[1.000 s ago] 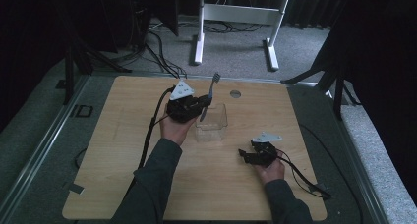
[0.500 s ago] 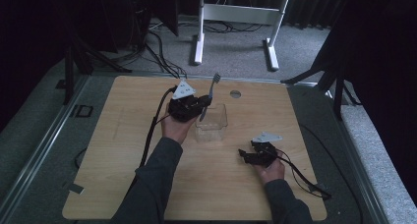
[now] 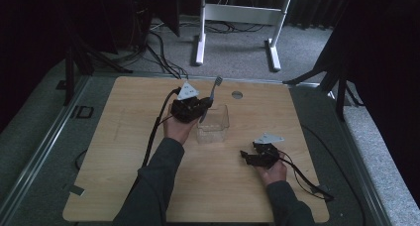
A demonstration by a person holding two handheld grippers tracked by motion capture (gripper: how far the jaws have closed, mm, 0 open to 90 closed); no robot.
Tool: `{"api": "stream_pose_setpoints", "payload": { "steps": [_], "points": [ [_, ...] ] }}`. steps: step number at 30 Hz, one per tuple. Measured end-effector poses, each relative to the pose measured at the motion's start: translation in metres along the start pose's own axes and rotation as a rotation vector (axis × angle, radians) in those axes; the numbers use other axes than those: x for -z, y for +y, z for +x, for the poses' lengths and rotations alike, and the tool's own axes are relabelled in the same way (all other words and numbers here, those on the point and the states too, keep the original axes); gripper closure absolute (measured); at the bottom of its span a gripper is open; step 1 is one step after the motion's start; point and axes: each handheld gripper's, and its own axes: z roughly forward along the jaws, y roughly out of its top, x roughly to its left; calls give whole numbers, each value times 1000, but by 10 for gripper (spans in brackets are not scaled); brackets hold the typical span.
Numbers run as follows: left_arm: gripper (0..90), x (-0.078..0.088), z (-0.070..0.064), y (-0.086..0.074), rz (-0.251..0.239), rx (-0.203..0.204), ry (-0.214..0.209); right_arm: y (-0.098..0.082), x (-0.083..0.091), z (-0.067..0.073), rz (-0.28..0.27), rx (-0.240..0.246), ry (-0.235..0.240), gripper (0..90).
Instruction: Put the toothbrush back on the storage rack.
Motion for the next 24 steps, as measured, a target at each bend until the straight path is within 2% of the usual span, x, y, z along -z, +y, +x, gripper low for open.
{"api": "stream_pose_setpoints", "payload": {
  "steps": [5, 12, 19, 24],
  "points": [
    [823, -7, 0, -4, 17, -3, 0, 0, 0, 0, 0, -1, 0, 314],
    [821, -17, -5, -13, 75, -38, -1, 0, 0, 0, 1, 0, 1, 314],
    [819, -27, -4, -30, 162, -53, -7, 0, 0, 0, 0, 1, 1, 314],
    [795, -34, -8, -36, 239, -96, -52, 0, 0, 0, 1, -1, 0, 314]
  ]
}}
